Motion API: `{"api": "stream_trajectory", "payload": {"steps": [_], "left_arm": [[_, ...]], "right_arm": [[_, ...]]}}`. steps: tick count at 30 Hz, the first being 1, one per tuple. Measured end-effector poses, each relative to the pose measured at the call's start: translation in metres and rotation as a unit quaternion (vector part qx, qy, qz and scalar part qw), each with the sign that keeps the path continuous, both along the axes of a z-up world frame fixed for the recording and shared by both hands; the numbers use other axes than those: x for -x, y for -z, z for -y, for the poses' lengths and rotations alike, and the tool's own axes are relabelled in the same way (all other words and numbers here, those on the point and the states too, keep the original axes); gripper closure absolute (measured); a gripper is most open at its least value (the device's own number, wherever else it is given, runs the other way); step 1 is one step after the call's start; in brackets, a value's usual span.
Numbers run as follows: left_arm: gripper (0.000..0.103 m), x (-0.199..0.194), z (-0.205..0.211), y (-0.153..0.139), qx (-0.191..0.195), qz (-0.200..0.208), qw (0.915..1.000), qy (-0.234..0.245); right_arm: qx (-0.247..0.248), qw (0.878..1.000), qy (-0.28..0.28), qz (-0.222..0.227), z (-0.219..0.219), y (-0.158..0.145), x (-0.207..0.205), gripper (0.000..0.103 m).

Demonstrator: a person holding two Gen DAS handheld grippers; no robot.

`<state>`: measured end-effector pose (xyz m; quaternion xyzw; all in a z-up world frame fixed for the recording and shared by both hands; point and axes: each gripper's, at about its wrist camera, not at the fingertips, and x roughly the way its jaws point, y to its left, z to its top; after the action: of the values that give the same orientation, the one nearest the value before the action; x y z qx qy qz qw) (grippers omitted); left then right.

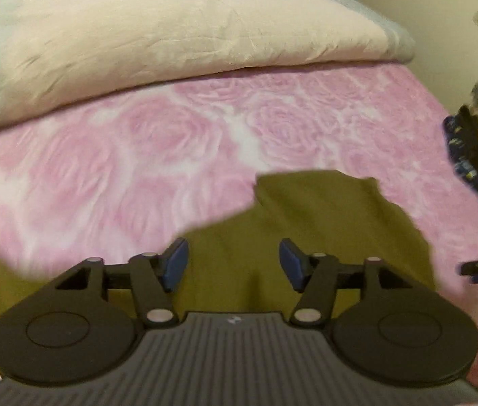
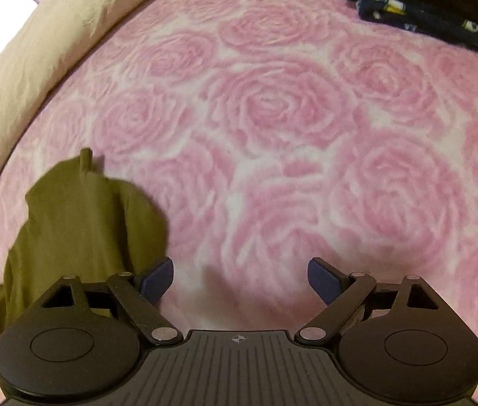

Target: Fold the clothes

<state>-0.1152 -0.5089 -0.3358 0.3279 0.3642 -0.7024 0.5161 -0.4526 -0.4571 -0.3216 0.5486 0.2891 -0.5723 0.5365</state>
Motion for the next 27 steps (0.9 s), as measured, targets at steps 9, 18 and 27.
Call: {"api": "stream_trajectory", "payload": {"steps": [9,18,27], "left_arm": [[0.101,-0.028,-0.041,0.012,-0.039,-0.094,0.9925,0.068],[0.101,-0.082,-0.203,-0.018,-0.124,-0.154,0.9779,0.069],[0.100,-0.096,-0.249,-0.005,-0.139,-0.142,0.9800,0.011]], "right_arm": [[-0.009,1.000,0.013,-0.001,0.019,0.020,0.007,0.014],[0.037,0.996,-0.084,-0.009,0.079,0.012,-0.046,0.014],[0.035,0.963,-0.266,0.023,0.102,0.025,-0.154,0.014]]}}
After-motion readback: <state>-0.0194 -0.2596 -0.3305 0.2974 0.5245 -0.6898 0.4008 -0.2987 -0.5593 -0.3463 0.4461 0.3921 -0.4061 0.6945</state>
